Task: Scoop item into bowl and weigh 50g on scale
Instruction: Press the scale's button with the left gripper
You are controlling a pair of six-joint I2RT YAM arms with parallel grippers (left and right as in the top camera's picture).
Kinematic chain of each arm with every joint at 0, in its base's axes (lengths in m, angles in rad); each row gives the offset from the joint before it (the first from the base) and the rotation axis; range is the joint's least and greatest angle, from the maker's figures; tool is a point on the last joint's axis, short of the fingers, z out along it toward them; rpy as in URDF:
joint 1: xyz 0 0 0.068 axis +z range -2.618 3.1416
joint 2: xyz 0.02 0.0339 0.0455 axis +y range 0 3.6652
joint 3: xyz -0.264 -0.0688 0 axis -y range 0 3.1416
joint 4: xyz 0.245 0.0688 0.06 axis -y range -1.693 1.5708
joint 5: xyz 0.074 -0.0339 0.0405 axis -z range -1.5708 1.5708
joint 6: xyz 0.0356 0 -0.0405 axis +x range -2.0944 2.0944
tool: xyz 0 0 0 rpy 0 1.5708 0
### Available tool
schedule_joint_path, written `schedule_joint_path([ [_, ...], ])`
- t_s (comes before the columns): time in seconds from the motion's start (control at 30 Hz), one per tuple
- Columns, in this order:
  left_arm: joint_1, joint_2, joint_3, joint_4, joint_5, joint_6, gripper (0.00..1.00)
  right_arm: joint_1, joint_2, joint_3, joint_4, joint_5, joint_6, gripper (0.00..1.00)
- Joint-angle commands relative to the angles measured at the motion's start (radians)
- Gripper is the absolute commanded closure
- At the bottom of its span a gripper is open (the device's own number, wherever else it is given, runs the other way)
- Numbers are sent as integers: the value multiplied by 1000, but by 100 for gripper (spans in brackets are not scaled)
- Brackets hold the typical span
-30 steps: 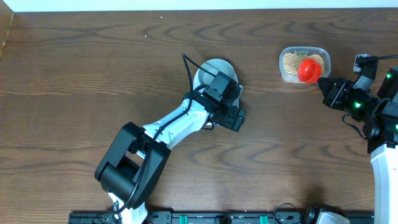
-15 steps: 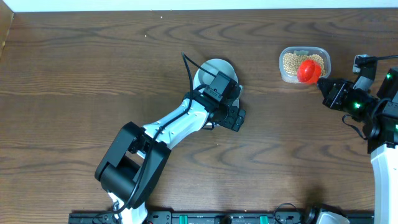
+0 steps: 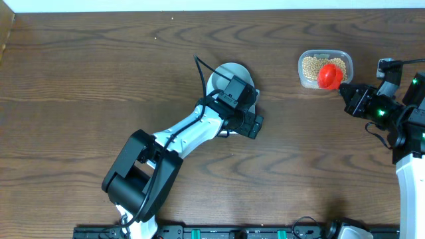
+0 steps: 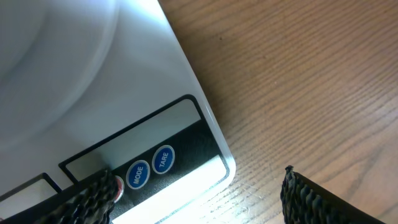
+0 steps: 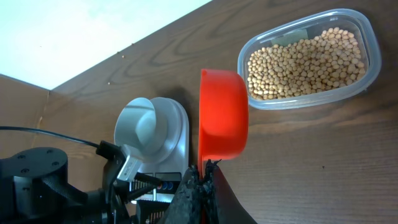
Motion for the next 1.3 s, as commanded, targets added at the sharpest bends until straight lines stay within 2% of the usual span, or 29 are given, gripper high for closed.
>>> schedule_joint_path([
  [0.0, -3, -51, -7, -28, 35, 3, 13, -6, -1, 12, -1, 0, -22, 99],
  [0.37, -2, -331, -7, -119, 11, 6, 10, -6, -1, 12, 0, 30, -51, 99],
  [0.47, -2, -336, -7, -169, -67, 10, 10, -6, -1, 12, 0, 32, -66, 99],
  [0.63, -1, -335, -7, -214, -140, 112, 10, -6, -1, 12, 7, 34, -66, 99],
  [0.87, 0, -335, -7, -220, -143, 291, 10, -6, -1, 12, 7, 43, -66, 99],
  [1.0, 2, -335, -7, -238, -181, 299, 1, -6, -1, 12, 6, 53, -66, 99],
  [1.27, 3, -335, -7, -274, -325, 299, 2, -6, -1, 12, 6, 56, -66, 99],
])
